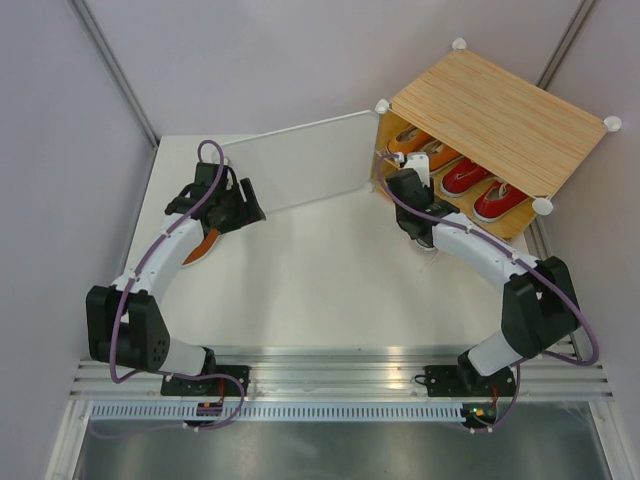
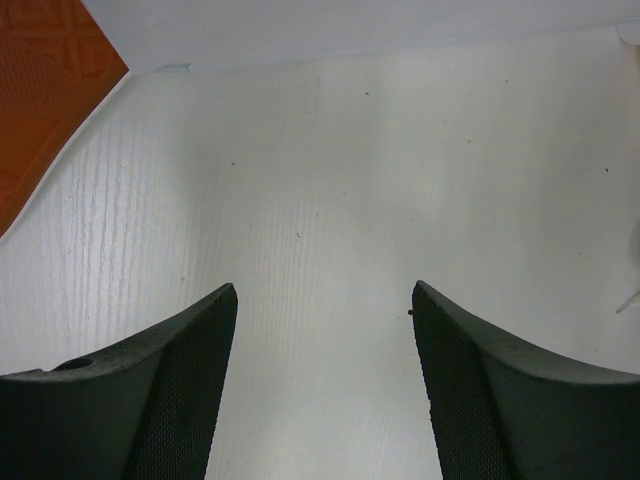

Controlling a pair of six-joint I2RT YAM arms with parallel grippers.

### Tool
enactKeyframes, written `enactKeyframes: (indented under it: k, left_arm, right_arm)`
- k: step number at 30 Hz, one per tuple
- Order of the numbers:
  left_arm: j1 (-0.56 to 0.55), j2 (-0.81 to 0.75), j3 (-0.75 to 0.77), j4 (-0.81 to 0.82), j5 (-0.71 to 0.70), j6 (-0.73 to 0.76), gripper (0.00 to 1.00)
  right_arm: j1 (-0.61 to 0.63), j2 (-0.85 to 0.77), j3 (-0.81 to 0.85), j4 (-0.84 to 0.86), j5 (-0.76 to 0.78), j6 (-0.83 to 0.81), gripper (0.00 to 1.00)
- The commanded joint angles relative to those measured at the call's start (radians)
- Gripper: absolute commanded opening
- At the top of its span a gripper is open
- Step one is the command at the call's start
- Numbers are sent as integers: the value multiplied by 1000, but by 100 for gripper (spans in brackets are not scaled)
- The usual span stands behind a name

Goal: Place and organize the shoes in the shoe cabinet

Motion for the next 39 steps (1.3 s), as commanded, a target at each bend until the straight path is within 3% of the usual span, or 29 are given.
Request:
enactKeyframes:
  k: [1,3,15,18,19,21,35,36,39]
  left_arm:
    - [6,-33,3,1,5,19,75]
    - [6,-36,0,2,8,19,75]
    - [6,-41,-2,-1,10,16,75]
    - [6,-44,-2,1,4,17,75]
    - [6,-46,-3,-1,2,19,75]
    - [6,-46,-3,1,2,19,75]
    - [6,-47,-5,-2,4,17,75]
    - [6,-47,-6,-1,2,17,75]
    - [6,-49,-6,1,1,17,75]
  right_arm:
    - [-4,-23,-75,-58,7,151,50]
    - [-14,-17,-150,-15,-7,168,50]
    - [-99,51,-180,37,8,72,45]
    - [-111,51,-175,54,0,17,26]
    - [-114,51,-171,54,3,-14,11]
    - [-120,51,-154,63,16,-40,1]
    - [-248,155,-9,160,60,-83,2]
    - [-254,167,-8,175,62,-98,4]
    - [-254,163,-6,163,51,-92,23]
